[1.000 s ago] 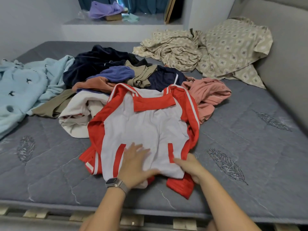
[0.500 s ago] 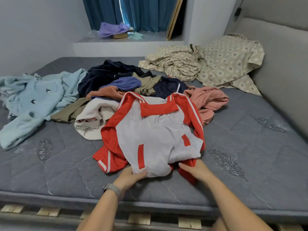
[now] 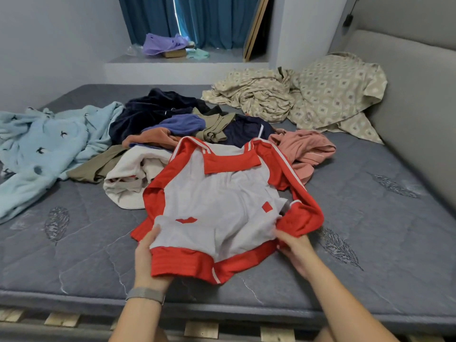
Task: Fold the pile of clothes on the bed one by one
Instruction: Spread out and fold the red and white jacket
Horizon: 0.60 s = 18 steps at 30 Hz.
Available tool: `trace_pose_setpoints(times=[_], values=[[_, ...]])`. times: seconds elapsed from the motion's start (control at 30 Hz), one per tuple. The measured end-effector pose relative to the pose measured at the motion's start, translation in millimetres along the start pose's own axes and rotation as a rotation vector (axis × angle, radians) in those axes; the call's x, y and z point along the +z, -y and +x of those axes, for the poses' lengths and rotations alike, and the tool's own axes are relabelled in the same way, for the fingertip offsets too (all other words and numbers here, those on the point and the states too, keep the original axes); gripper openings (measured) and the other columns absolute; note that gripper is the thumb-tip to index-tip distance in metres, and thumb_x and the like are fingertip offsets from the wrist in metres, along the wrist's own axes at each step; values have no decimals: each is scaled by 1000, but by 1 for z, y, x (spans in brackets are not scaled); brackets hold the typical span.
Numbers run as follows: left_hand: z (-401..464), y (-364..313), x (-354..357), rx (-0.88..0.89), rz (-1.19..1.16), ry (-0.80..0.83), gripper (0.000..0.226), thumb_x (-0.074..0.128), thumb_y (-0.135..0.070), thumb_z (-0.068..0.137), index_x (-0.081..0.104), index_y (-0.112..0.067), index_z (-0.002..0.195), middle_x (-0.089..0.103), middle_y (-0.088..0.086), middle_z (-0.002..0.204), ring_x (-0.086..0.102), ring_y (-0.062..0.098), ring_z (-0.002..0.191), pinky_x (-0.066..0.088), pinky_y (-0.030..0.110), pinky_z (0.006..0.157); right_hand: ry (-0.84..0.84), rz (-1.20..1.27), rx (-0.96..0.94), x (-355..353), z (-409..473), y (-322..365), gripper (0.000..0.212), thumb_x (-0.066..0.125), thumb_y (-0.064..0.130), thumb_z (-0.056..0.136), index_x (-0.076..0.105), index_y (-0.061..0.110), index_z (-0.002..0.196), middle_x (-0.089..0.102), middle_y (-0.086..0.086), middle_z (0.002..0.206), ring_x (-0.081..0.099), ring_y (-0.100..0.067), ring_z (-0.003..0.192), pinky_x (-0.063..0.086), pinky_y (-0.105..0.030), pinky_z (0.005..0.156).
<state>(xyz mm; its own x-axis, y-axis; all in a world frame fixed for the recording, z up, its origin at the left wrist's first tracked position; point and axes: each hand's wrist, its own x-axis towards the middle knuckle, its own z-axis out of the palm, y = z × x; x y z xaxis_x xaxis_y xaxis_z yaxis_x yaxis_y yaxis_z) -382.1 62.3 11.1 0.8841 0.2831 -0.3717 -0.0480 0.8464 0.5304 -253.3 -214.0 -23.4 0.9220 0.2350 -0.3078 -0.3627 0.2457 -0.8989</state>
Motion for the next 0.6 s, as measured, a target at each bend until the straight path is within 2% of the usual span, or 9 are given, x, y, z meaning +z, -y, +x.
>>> trace_pose_setpoints(times=[0.07, 0.1, 0.17, 0.27, 0.37, 0.43, 0.5, 0.57, 0.6], values=[[1, 3, 4, 35, 165, -60, 50, 67, -14, 79, 56, -8, 127, 64, 18, 122, 60, 34, 114, 49, 48, 98, -4, -223, -45, 6, 4, -13, 71, 86, 7, 66, 51, 20, 127, 67, 8, 112, 63, -4, 94, 51, -18, 80], [1, 6, 7, 91, 327, -90, 37, 60, -6, 86, 58, -11, 123, 66, 16, 118, 63, 32, 110, 53, 43, 92, -39, -314, -67, 9, 7, -17, 78, 85, 6, 67, 45, 20, 132, 63, 7, 118, 61, -6, 102, 48, -22, 90], [4, 13, 5, 189, 668, -193, 27, 56, 0, 91, 58, -16, 114, 69, 9, 111, 64, 29, 107, 54, 39, 88, -123, -431, -89, 13, 11, -19, 89, 86, 12, 65, 37, 18, 139, 60, 1, 124, 59, -15, 111, 43, -33, 103], [5, 16, 0, 314, 953, -403, 39, 55, 4, 88, 49, -18, 121, 60, 1, 98, 61, 30, 101, 49, 38, 86, -307, -452, -157, 19, 5, -2, 81, 79, 6, 73, 35, 16, 140, 61, -5, 118, 59, -26, 111, 42, -35, 101], [1, 7, -4, 417, 1269, -601, 66, 44, 12, 80, 37, -22, 136, 52, 13, 96, 57, 37, 80, 45, 37, 72, -497, -661, -175, 0, -6, 16, 70, 69, 8, 80, 33, 16, 140, 61, -23, 121, 57, -43, 111, 43, -40, 92], [-6, 5, -7, 246, 1607, -614, 71, 40, 7, 82, 30, -36, 138, 39, 14, 103, 50, 30, 61, 39, 34, 64, -474, -815, 6, -27, -11, 19, 66, 65, 8, 74, 38, 15, 134, 61, -26, 116, 57, -46, 108, 43, -41, 90], [-10, 10, -14, -32, 1880, -513, 63, 34, -2, 88, 30, -40, 138, 28, 10, 104, 46, 25, 60, 41, 35, 71, -327, -925, 228, -51, -18, 14, 67, 62, 18, 55, 47, 11, 120, 62, -24, 112, 58, -40, 105, 46, -38, 89], [-11, 17, -21, -229, 2057, -458, 49, 34, -13, 91, 39, -34, 135, 27, 9, 108, 51, 26, 74, 45, 37, 82, -211, -980, 351, -82, -18, -3, 71, 60, 28, 45, 54, 12, 114, 63, -20, 112, 59, -35, 104, 47, -34, 89], [-11, 23, -21, -235, 2142, -496, 43, 35, -17, 91, 45, -32, 131, 28, 10, 115, 52, 28, 88, 45, 38, 87, -192, -988, 369, -92, -19, -8, 71, 66, 37, 46, 56, 15, 112, 64, -16, 111, 60, -32, 104, 47, -33, 90]])
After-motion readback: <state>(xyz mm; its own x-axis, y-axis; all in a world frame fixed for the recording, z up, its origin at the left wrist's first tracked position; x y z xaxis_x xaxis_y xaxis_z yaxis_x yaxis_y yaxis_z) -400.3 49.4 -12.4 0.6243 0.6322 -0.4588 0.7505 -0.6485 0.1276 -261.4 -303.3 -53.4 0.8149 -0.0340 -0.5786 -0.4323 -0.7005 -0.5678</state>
